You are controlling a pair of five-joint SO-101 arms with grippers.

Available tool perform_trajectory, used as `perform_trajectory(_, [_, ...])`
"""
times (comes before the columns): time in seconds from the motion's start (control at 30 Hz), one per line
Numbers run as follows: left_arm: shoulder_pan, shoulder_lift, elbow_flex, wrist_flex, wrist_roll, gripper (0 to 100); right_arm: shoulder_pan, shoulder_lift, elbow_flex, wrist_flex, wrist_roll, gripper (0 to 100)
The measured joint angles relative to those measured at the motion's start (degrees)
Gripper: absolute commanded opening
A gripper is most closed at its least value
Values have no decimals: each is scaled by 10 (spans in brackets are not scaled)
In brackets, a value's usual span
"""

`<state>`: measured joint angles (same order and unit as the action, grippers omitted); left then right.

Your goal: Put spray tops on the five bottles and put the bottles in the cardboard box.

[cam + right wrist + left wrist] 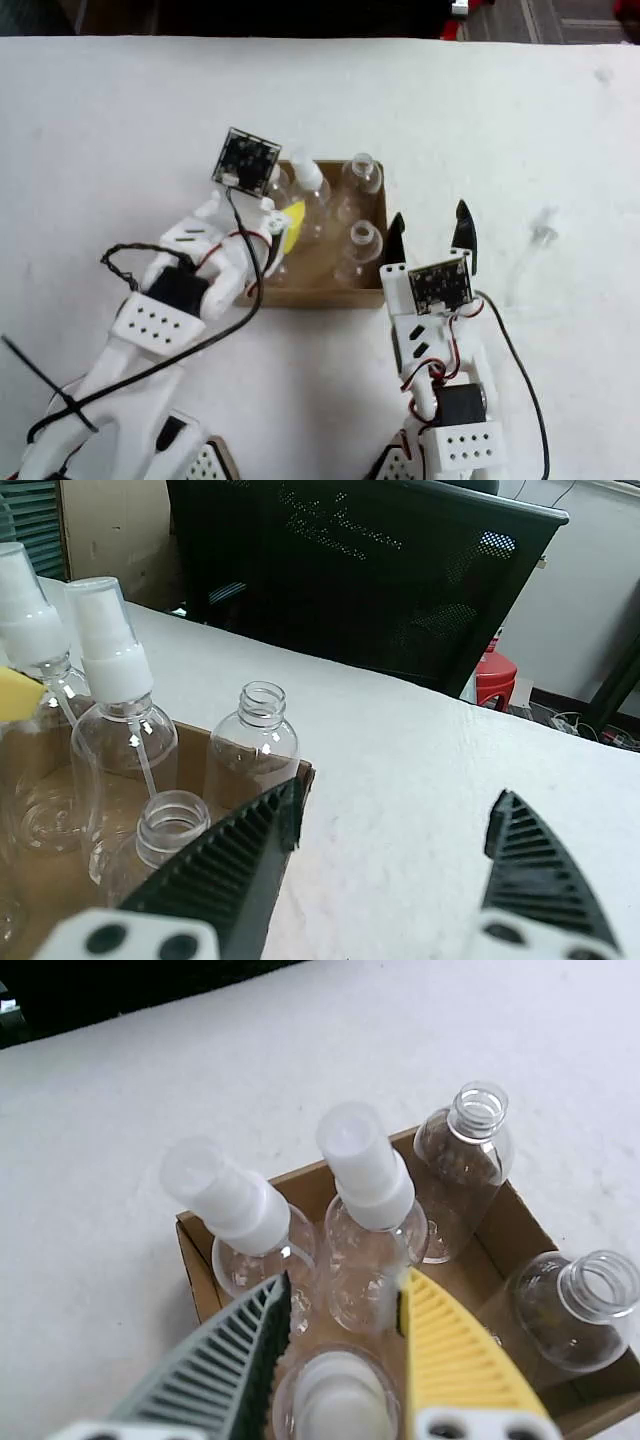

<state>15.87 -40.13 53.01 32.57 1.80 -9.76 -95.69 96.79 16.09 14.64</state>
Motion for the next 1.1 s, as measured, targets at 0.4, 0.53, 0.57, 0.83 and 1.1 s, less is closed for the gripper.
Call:
perform_trajectory(0.4, [-1, -55, 4, 58, 0, 239, 0, 0, 0, 0, 0, 269])
perform_trajectory(0.53, [-2, -103, 5, 88, 0, 256, 0, 0, 0, 0, 0, 269])
perform_trajectory(0.57, [-4, -113, 11, 91, 0, 256, 0, 0, 0, 0, 0, 269])
perform_trajectory(0.83, [-36, -128, 57, 76, -45, 205, 0, 0, 0, 0, 0, 269])
perform_trajectory(1.1, [-36, -128, 57, 75, -48, 146, 0, 0, 0, 0, 0, 269])
